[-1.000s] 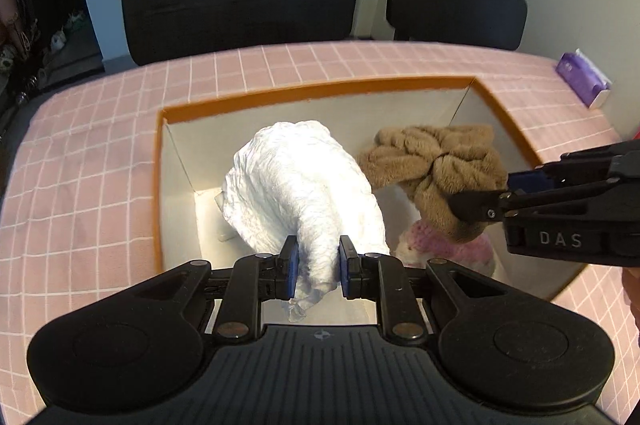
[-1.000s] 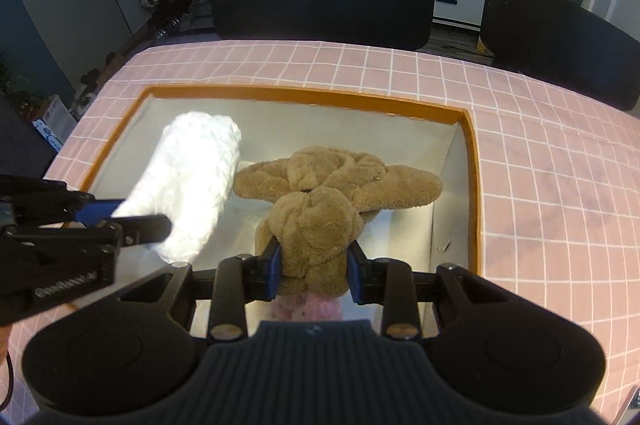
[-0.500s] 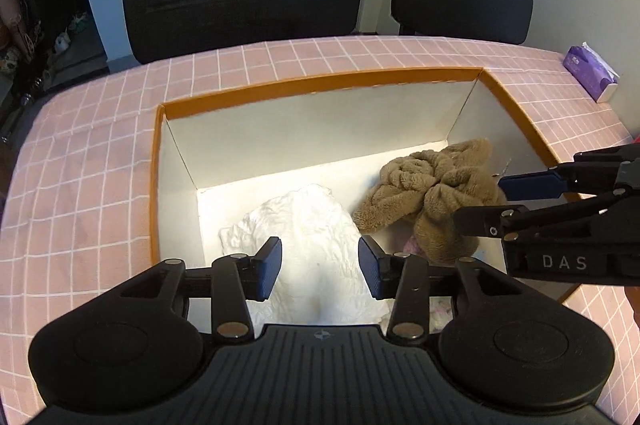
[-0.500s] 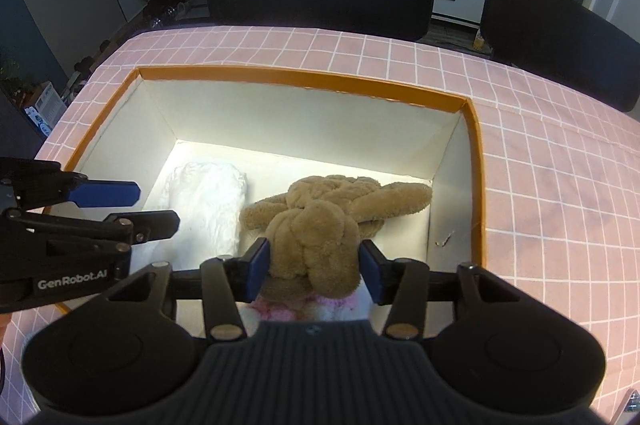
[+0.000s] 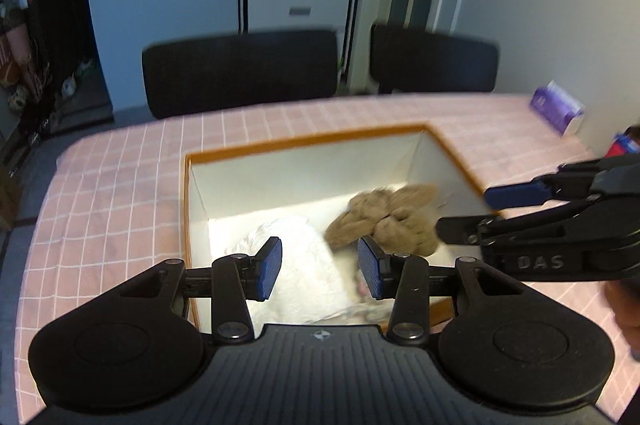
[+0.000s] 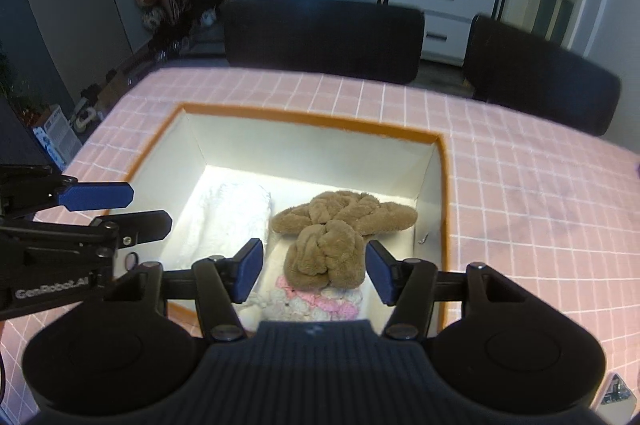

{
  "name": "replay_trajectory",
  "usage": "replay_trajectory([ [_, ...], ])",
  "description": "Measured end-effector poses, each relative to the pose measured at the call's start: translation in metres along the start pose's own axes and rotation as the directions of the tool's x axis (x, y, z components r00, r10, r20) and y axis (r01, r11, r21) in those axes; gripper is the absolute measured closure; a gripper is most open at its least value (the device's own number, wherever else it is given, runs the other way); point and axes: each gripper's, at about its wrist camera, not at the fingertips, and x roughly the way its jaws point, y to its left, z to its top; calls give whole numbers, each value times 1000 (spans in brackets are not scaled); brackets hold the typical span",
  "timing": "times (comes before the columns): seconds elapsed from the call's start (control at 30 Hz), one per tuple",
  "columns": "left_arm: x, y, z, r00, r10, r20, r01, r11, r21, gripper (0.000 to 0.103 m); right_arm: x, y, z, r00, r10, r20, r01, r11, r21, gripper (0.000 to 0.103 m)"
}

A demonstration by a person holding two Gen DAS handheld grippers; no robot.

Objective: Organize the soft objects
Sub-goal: 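Withdraw both tools from the box back toward the remaining items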

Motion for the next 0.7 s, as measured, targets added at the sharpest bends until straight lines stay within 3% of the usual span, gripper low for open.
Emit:
replay_trajectory([
  [0.2,-54,-17,-29,985,-19,173,14,999,31,53,-51,10,-34,991,2,133,-4,1000,17,45],
  [0.4,-99,-30,-79,938,-23,345,9,999,42,53,-95,13,-89,968,35,249,-47,998,41,44],
  [0.5,-112,-33,-110,916,-20,401,10,1000,28,53,-110,15,-121,953,28,302,-41,999,35,44],
  [0.7,-122,-41,-172,894,47,446,-53,999,1,53,-130,18,-187,919,2,394,-7,1000,11,42],
])
